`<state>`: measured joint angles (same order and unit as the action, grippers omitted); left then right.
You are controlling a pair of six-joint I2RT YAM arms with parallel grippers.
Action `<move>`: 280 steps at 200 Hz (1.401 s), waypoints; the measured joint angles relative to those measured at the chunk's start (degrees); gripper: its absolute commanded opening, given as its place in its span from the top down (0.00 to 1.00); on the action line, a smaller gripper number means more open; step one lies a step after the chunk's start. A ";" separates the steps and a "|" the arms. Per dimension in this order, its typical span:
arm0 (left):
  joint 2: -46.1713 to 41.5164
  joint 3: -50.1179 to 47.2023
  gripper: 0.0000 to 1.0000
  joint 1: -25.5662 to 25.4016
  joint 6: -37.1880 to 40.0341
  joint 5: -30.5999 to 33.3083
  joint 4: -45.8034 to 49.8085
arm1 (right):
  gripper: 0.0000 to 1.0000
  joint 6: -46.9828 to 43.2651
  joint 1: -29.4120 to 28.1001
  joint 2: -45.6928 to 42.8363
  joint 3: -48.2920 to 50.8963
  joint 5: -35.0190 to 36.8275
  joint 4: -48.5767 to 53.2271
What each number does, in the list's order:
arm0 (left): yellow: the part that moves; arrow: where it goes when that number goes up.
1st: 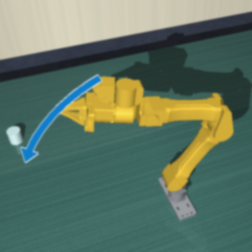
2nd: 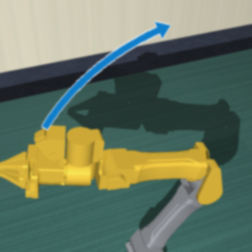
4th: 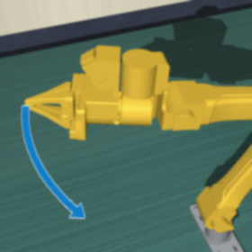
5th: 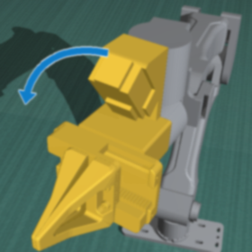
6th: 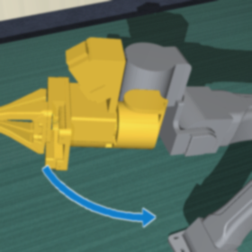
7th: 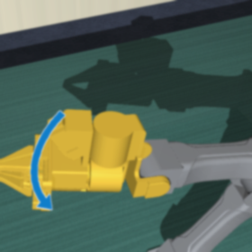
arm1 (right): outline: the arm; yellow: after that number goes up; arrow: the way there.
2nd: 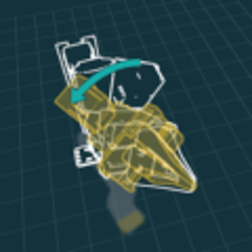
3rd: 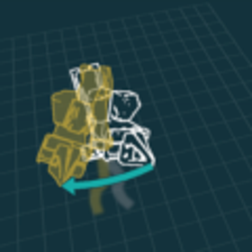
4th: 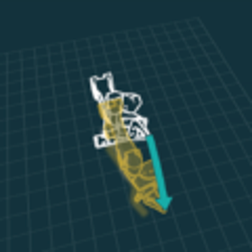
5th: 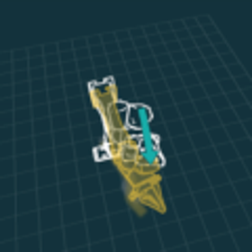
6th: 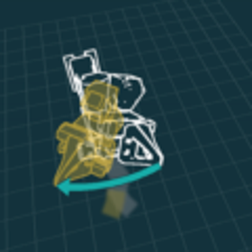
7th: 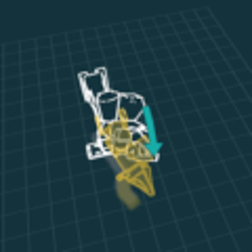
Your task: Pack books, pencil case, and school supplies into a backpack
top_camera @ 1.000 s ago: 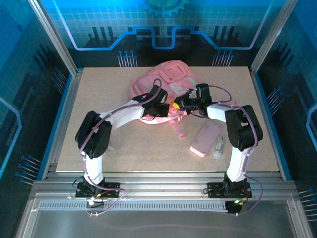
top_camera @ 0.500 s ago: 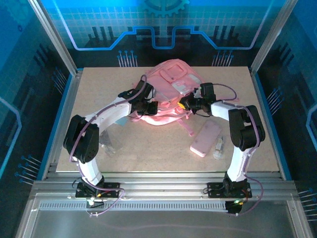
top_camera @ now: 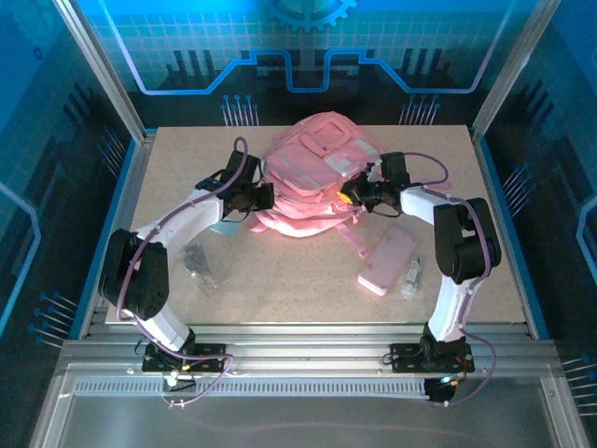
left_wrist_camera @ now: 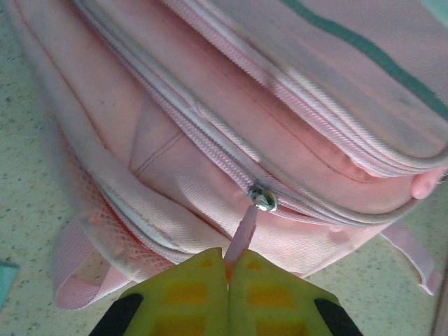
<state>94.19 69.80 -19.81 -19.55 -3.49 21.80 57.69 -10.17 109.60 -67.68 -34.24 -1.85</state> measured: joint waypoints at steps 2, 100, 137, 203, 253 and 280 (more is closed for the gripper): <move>-0.07 0.00 1.00 0.00 0.00 -0.13 -0.07 | 1.00 -0.09 0.09 0.00 -0.11 -0.09 0.11; -0.57 0.00 1.00 -6.29 -1.73 -4.33 -5.75 | 0.31 -0.28 6.80 -8.28 4.52 -2.58 2.64; 1.27 2.32 1.00 -10.19 -3.02 -5.46 -6.78 | 0.31 2.34 4.72 -19.28 12.52 -1.99 1.81; 2.58 5.07 1.00 -16.59 -4.39 -7.28 -8.41 | 0.80 6.73 -1.68 -15.78 13.38 1.20 -0.33; 1.40 1.25 1.00 -15.63 -4.48 -4.55 -12.41 | 1.00 6.93 -1.62 -14.49 13.38 3.80 -0.70; 1.53 -4.07 1.00 -11.21 -5.92 -2.60 -14.78 | 1.00 6.12 -1.38 -15.78 14.16 4.31 -0.31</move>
<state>95.72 65.73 -31.03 -25.47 -6.09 7.03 63.81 -11.55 93.82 -53.52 -29.93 -2.15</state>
